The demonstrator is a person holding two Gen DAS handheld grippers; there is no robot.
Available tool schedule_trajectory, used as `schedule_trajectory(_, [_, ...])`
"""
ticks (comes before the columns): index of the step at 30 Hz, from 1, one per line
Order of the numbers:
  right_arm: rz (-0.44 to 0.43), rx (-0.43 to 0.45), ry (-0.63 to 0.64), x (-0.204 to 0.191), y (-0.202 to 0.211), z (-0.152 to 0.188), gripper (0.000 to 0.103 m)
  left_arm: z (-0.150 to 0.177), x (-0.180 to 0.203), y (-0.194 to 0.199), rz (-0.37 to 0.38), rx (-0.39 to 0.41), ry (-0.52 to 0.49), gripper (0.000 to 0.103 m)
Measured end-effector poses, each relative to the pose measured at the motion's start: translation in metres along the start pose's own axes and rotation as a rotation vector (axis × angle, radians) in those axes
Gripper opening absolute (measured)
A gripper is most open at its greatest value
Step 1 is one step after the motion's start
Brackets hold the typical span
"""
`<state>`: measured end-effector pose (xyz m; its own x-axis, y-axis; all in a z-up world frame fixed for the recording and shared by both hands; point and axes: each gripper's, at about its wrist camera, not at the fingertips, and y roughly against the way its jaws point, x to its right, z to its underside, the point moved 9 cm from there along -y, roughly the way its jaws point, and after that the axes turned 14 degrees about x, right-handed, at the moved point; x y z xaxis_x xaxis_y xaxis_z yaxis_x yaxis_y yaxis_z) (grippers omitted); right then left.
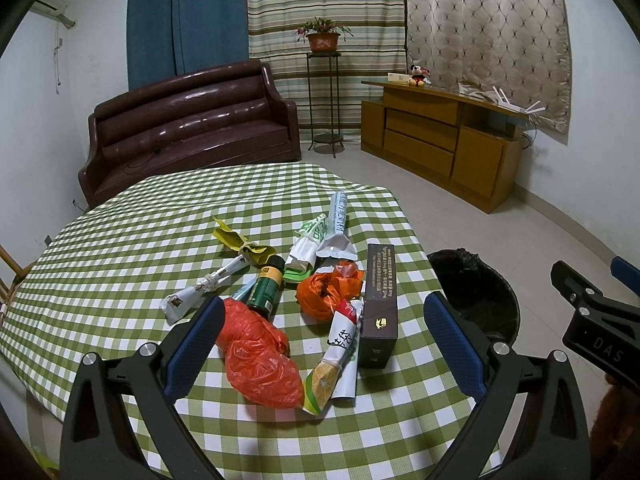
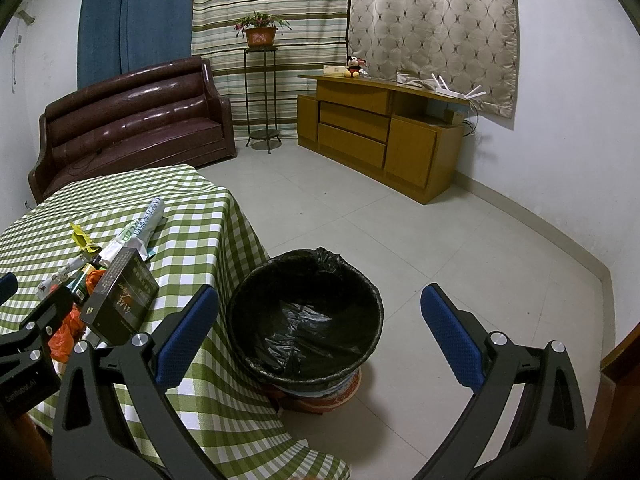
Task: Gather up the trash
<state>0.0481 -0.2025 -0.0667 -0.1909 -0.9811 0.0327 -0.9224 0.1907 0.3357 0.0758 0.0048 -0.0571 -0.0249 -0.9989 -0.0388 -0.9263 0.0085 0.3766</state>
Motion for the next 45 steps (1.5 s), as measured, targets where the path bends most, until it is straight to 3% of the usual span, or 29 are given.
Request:
schedule_trajectory(7, [0.001,0.001,0.002,-0.001,0.000,0.001,0.099,0.007,-0.007,0.001,-0.009,-0.005,-0.002,0.097])
schedule_trajectory(11, [0.000,-0.002,-0.001,-0.003,0.000,0.001,0.099,0.028,-0.028,-0.009,-0.020,-0.023,0.003,0.097])
schedule_trajectory(17, [-0.018,-0.015,0.003,-0.013,-0.001,0.007,0.098,0.033,-0.057,-0.001,-0.042,-0.036,-0.003,0.097])
schedule_trajectory(24, [-0.069,-0.051,0.018,-0.045,-0.007,0.017,0.083,0.049,-0.093,0.002,-0.077,-0.074,0.005,0.096])
schedule_trajectory(30, [-0.096,-0.058,0.041,-0.064,-0.010,0.018,0.082,0.049,-0.093,0.004,-0.055,-0.101,0.014,0.096])
schedule_trajectory(40, [-0.093,-0.064,0.033,-0.063,-0.011,0.018,0.082,0.048,-0.066,-0.016,-0.008,-0.142,0.019,0.096])
schedule_trajectory(42, [-0.093,-0.066,0.035,-0.063,-0.011,0.018,0.082,0.050,-0.063,-0.016,-0.004,-0.153,0.007,0.093])
schedule_trajectory(43, [-0.095,-0.067,0.034,-0.063,-0.012,0.019,0.082,0.052,-0.062,-0.016,0.003,-0.162,0.000,0.086])
schedule_trajectory(44, [-0.096,-0.069,0.033,-0.063,-0.012,0.020,0.082,0.054,-0.060,-0.017,0.013,-0.171,-0.003,0.069])
schedule_trajectory(45, [-0.098,-0.071,0.033,-0.063,-0.012,0.021,0.082,0.056,-0.058,-0.018,0.029,-0.184,-0.001,0.065])
